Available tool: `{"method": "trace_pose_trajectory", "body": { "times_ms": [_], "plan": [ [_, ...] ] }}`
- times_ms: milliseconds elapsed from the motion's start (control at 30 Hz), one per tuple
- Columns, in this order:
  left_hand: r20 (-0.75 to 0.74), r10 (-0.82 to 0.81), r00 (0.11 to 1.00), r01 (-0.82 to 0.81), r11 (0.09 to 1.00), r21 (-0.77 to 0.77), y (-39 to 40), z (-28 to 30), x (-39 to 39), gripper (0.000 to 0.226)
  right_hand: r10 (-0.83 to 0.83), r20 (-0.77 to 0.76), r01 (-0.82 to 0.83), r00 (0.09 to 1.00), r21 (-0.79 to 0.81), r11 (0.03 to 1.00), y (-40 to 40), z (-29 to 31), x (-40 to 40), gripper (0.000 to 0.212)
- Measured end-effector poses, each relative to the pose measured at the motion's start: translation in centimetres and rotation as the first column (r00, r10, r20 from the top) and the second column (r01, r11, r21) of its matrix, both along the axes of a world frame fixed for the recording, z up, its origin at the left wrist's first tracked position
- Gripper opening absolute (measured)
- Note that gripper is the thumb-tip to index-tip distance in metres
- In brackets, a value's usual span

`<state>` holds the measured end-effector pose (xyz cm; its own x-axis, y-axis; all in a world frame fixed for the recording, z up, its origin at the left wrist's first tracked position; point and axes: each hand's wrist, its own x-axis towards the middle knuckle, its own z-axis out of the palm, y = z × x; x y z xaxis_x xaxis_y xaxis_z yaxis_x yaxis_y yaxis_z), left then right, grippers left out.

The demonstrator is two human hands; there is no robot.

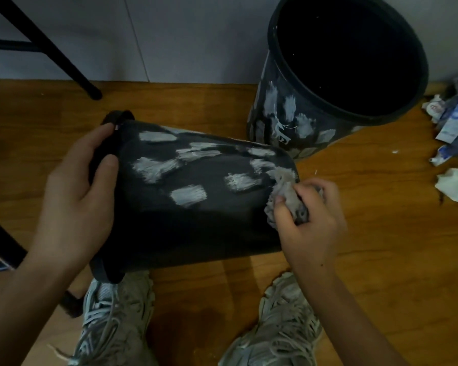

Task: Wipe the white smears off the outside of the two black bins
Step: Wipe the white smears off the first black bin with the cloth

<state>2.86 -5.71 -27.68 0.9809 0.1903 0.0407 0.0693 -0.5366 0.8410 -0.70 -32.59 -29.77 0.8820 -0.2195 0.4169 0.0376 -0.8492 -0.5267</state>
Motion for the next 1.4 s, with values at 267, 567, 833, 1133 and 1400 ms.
{"method": "trace_pose_trajectory", "body": {
  "times_ms": [267, 567, 833, 1133, 1400],
  "plan": [
    [-0.055, 0.037, 0.998, -0.040, 0.998, -0.050, 0.5, -0.1, 2.0, 0.032, 0.053, 0.015, -0.052, 0.998, -0.073, 0.996, 0.1, -0.6, 0.2, 0.023],
    [-0.056, 0.031, 0.998, -0.030, 0.999, 0.013, 0.1, 0.4, 1.7, 0.036, -0.084, -0.064, 0.082, 0.994, -0.032, 0.996, -1.5, -0.6, 0.1, 0.029],
    [-0.039, 0.058, 0.998, -0.056, 0.998, 0.038, -0.3, 0.9, 1.4, 0.036, 0.183, -0.075, -0.195, 0.980, -0.195, 0.961, 0.4, 0.6, 0.1, 0.033],
    [-0.037, 0.061, 0.997, -0.058, 0.996, 0.070, -0.5, 1.3, 1.4, 0.038, -0.017, -0.068, 0.006, 0.998, -0.161, 0.987, -1.6, -0.1, 0.6, 0.028],
    [-0.042, 0.053, 0.998, -0.051, 0.997, 0.057, -0.1, 1.0, 1.9, 0.037, 0.068, -0.072, -0.084, 0.995, -0.253, 0.964, -2.9, -0.1, -0.6, 0.032]
  ]
}}
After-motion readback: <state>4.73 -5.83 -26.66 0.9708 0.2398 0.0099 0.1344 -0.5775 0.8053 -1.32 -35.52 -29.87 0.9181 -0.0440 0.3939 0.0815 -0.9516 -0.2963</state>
